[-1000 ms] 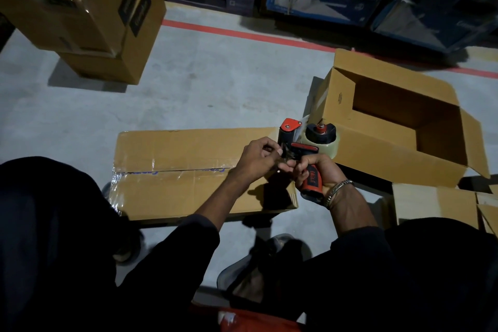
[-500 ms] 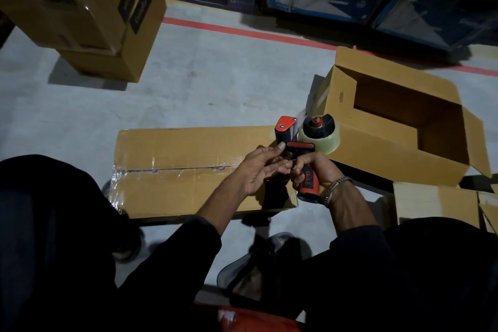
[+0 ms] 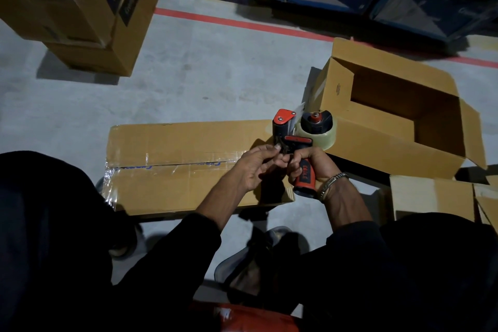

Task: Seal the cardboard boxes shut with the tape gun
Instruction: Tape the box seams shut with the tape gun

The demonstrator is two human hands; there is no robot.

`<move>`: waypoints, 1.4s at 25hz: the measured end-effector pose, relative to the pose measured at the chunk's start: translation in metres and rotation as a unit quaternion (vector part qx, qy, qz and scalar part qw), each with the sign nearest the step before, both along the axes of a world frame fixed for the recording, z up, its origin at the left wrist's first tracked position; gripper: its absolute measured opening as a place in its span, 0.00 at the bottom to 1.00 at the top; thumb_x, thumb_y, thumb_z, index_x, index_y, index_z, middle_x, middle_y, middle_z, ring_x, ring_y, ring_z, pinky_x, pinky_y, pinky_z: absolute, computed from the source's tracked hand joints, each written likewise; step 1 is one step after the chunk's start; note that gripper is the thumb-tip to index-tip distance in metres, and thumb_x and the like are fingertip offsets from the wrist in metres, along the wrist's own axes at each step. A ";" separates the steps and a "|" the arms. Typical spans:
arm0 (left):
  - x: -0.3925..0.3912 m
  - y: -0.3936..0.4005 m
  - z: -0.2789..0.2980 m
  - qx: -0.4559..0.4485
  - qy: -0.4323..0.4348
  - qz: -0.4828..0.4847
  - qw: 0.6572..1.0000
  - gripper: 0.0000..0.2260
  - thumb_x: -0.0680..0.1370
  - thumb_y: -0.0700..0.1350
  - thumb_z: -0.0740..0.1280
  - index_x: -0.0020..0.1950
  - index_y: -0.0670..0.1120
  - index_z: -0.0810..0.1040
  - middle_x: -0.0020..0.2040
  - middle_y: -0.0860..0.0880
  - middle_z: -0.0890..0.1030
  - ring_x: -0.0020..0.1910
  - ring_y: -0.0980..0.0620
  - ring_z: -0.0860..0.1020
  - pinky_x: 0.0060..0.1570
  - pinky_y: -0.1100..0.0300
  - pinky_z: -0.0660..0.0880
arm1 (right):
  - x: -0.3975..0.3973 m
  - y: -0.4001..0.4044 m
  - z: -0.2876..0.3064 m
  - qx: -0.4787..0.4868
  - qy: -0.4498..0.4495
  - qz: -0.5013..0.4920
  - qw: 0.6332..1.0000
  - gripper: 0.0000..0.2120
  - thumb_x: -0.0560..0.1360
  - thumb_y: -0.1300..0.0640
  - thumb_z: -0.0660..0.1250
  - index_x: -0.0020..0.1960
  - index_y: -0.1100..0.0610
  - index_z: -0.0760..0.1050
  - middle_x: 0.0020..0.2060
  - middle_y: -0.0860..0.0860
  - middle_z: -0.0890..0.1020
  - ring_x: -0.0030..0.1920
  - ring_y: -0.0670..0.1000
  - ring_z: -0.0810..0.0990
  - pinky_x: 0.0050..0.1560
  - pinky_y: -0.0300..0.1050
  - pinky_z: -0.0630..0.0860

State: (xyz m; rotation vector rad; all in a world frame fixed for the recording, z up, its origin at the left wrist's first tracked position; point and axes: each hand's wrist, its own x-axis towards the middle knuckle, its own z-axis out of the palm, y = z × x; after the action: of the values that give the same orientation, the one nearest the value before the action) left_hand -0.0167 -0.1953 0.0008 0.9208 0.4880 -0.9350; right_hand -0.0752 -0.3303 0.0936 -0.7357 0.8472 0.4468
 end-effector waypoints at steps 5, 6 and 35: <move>0.012 0.000 0.000 0.053 -0.009 0.007 0.999 0.12 0.77 0.29 0.69 0.55 0.43 0.76 0.46 0.46 0.82 0.42 0.52 0.80 0.39 0.62 0.79 | 0.001 -0.005 -0.007 -0.010 0.013 0.019 1.000 0.15 0.74 0.71 0.51 0.39 0.66 0.75 0.37 0.64 0.81 0.21 0.45 0.75 0.21 0.32 0.69; 0.013 0.002 0.002 0.038 0.008 0.010 0.999 0.11 0.77 0.28 0.67 0.52 0.43 0.77 0.45 0.45 0.82 0.42 0.52 0.78 0.40 0.62 0.79 | 0.002 -0.006 -0.008 -0.011 0.016 0.023 1.000 0.14 0.74 0.71 0.52 0.38 0.66 0.75 0.38 0.64 0.82 0.21 0.44 0.74 0.21 0.32 0.69; 0.009 0.012 0.021 0.010 0.077 -0.013 0.997 0.20 0.75 0.38 0.76 0.65 0.36 0.77 0.44 0.41 0.86 0.30 0.51 0.83 0.29 0.62 0.79 | 0.008 0.013 -0.008 -0.048 0.002 0.041 0.998 0.13 0.72 0.72 0.53 0.37 0.65 0.74 0.31 0.60 0.79 0.22 0.46 0.72 0.21 0.34 0.68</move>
State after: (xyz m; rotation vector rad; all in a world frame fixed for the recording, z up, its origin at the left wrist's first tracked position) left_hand -0.0074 -0.1838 0.0215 0.8785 0.6175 -1.0311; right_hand -0.0674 -0.3172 0.0861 -0.8613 0.8490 0.4842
